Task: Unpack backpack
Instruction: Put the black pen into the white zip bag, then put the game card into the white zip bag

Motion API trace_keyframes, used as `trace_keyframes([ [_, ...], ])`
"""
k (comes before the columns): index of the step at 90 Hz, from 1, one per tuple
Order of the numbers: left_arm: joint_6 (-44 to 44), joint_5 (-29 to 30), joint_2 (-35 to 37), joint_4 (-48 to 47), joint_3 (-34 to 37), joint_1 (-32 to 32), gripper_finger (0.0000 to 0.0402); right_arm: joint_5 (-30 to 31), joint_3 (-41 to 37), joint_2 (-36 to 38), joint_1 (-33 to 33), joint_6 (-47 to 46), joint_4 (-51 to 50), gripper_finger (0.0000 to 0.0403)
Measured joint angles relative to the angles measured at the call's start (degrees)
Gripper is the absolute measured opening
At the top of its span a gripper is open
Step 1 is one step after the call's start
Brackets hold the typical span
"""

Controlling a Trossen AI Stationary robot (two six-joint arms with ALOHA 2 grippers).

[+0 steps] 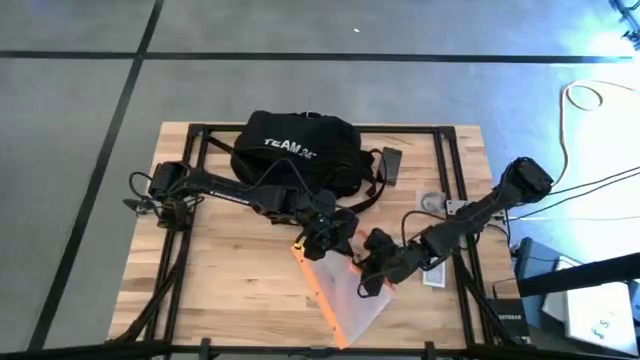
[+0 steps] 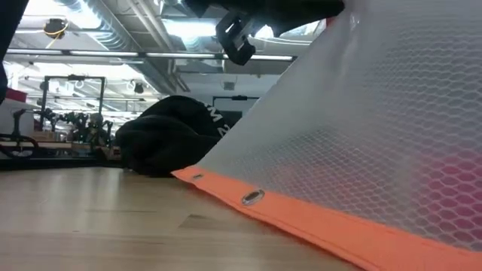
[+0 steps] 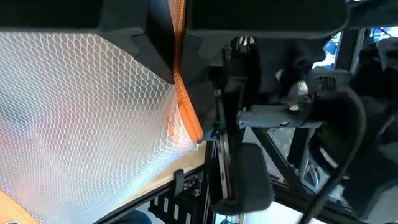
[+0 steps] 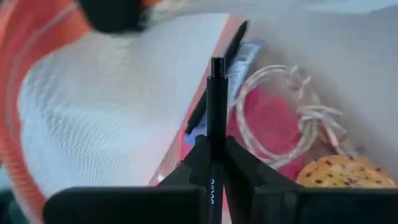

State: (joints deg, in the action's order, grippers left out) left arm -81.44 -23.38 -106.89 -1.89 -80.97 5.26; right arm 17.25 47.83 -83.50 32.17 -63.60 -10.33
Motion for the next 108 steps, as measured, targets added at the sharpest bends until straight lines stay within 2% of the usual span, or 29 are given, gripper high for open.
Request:
trace_keyframes([
  [13, 0.05, 0.0, -0.02, -0.02, 0.0, 0.0, 0.0, -1.89, 0.0, 0.0, 0.04, 10.12, 3.23, 0.0008],
  [22, 0.05, -0.21, -0.04, -0.05, 0.0, 0.02, 0.0, -3.64, 0.0, 0.0, 0.04, 15.15, 6.98, 0.0028],
  [41, -0.01, -0.07, -0.07, 0.04, 0.0, -0.07, 0.0, -4.39, 0.0, 0.0, 0.04, 19.13, 10.33, 0.0118],
  [60, -0.39, 0.02, -0.07, 0.07, 0.0, -0.07, 0.0, -4.39, 0.0, 0.0, 0.04, 19.22, 6.97, 0.0221],
  [71, -0.41, 0.02, -0.09, 0.04, 0.0, -0.07, 0.0, -4.57, 0.0, 0.0, 0.04, 19.3, 4.91, 0.0262],
  [90, -0.84, 0.04, -0.09, 0.04, 0.0, -0.07, 0.0, -10.84, 0.04, 2.4, 0.04, 19.35, 2.91, 0.0282],
  [99, -0.84, 0.04, -0.09, 0.04, 0.0, -0.07, 0.0, -10.35, 1.62, 5.44, 0.06, 19.39, -0.87, 0.0282],
  [108, -0.84, 0.04, -0.09, 0.02, 0.0, -0.07, 0.0, -8.13, 3.6, 8.56, 0.13, 19.39, -8.97, 0.0282],
])
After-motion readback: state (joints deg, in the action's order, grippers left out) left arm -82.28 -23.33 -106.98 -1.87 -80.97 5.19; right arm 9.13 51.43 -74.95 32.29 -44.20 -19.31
